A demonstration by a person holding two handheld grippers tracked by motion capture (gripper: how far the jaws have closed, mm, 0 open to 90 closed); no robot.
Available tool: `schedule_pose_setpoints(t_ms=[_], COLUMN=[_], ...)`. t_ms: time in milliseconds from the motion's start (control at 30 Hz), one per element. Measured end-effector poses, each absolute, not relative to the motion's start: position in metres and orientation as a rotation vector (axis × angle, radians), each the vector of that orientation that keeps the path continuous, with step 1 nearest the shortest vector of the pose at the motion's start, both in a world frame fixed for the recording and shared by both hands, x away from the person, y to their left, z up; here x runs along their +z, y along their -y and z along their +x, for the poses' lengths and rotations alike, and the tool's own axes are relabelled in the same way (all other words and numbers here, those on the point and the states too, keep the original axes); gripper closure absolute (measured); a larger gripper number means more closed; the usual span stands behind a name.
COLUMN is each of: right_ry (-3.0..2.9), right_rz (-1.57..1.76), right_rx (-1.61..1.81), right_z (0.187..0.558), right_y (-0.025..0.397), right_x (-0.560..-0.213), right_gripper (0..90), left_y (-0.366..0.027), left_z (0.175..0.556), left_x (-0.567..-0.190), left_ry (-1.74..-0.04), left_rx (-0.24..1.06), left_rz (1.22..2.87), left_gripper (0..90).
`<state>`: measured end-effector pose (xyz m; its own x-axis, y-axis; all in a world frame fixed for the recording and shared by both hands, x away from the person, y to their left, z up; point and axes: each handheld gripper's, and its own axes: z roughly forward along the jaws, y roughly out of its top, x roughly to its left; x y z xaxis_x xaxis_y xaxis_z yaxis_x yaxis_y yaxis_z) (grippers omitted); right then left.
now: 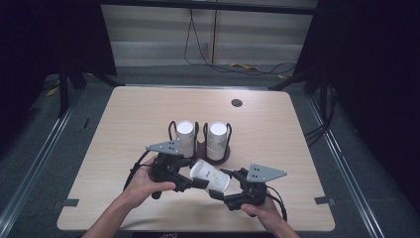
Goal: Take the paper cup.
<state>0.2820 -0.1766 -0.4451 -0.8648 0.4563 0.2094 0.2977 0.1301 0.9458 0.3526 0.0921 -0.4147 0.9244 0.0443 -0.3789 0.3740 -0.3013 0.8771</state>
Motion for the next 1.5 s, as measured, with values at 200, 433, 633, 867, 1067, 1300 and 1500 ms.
schedule_pose_setpoints(t_ms=[200, 433, 633, 867, 1067, 1300, 1500], right_ry=[-2.267, -2.313, -2.356, -2.404, -2.468, -2.487, -2.528], right_rz=[0.756, 0.768, 0.776, 0.781, 0.813, 0.803, 0.759], right_rx=[1.836, 1.817, 1.732, 1.680, 1.567, 1.484, 1.365], right_z=[0.282, 0.283, 0.285, 0.287, 0.292, 0.294, 0.300], right_y=[0.178, 0.177, 0.178, 0.183, 0.186, 0.186, 0.186], right_x=[-0.446, -0.446, -0.444, -0.441, -0.441, -0.437, -0.427], right_gripper=[26.6, 27.2, 27.4, 28.1, 28.1, 28.5, 28.5], left_y=[-0.091, -0.090, -0.090, -0.092, -0.094, -0.098, -0.104], left_z=[0.352, 0.353, 0.352, 0.356, 0.358, 0.361, 0.365], left_x=[-0.416, -0.418, -0.417, -0.420, -0.426, -0.428, -0.427], left_ry=[-0.314, -0.322, -0.306, -0.322, -0.322, -0.334, -0.374], left_rx=[-0.336, -0.338, -0.309, -0.290, -0.260, -0.226, -0.106], left_rz=[1.867, 1.885, 1.892, 1.879, 1.918, 1.931, 1.962], left_gripper=[28.7, 22.0, 21.9, 20.9, 19.5, 17.8, 17.8])
